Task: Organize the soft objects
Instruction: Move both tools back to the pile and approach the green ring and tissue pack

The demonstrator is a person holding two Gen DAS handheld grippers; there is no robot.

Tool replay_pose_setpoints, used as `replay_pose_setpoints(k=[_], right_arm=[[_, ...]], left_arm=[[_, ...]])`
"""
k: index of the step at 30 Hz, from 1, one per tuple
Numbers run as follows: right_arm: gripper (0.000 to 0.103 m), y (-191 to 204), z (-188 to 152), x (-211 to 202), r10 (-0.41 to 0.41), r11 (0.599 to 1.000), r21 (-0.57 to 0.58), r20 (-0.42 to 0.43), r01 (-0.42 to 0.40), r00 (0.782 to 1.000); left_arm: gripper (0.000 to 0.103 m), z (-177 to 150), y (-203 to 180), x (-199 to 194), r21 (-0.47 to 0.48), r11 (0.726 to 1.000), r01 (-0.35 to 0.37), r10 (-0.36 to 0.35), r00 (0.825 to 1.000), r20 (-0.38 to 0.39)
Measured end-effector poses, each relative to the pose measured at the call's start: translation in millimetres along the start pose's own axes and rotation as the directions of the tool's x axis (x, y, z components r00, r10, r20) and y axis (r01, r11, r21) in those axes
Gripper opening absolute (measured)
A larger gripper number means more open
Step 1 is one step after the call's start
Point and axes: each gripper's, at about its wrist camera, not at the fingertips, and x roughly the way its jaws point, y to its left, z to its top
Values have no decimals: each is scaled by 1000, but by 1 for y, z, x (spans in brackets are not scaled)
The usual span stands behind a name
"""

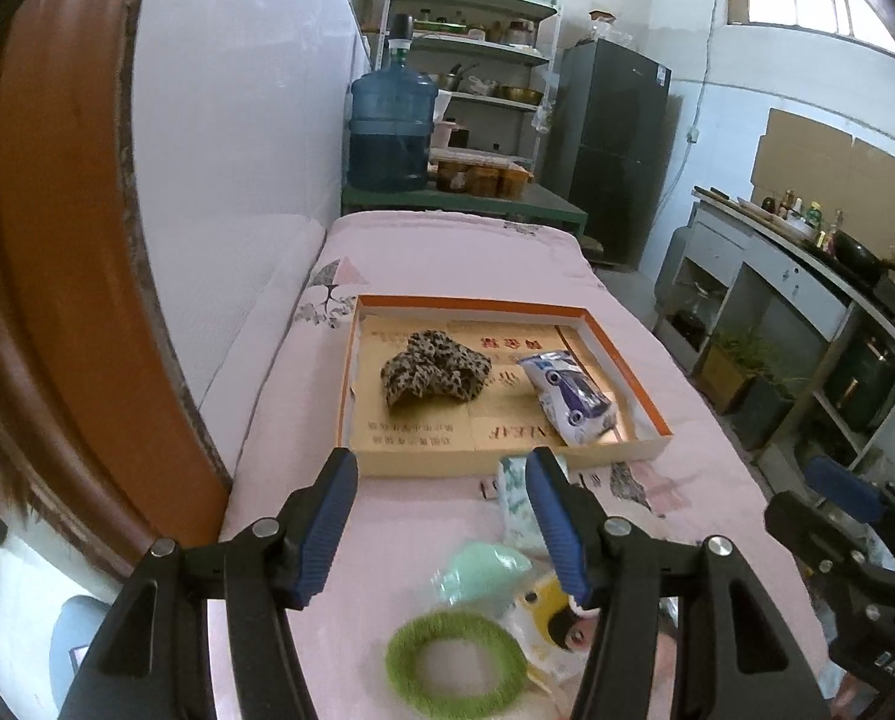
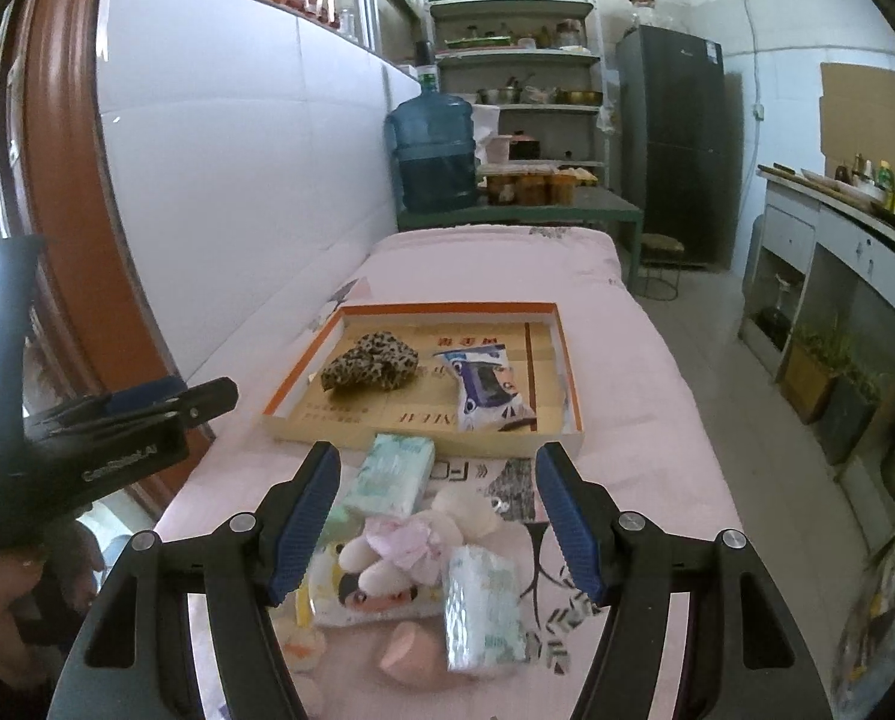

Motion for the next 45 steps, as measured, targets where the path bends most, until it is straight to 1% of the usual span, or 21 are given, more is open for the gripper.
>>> replay_pose_setpoints(k=[8,15,21,25,29,39,45], right_arm=[[69,-1,-11,-14,-11,1000,2,-13,11,1000],[69,-10,-21,-24,-32,999,24,-26,33,999],[69,-11,-28,-30,-38,999,27,-34,39,999],[69,-14,-33,-31,-42,999,28,-41,44,998],[69,-19,-43,-25,-40,998,42,-74,43,996],[69,-32,-63,3,-14,996,90,-168,30,986],[69,-36,-69,17,-1,993,113,-201,24,980]], left_arm=[[58,-16,4,-31,-11,1000,16,-16,1000,13],[58,-30,17,-43,-45,999,17,-17,1000,14],[58,-41,18,-49,-40,999,7,-7,1000,5],[58,-48,17,-54,-39,999,13,-13,1000,8],[58,-55,18,-52,-35,999,16,-16,1000,5],[58,-77,22,-33,-43,999,15,-18,998,-58],[58,-82,26,-21,-55,998,15,-20,996,-85]])
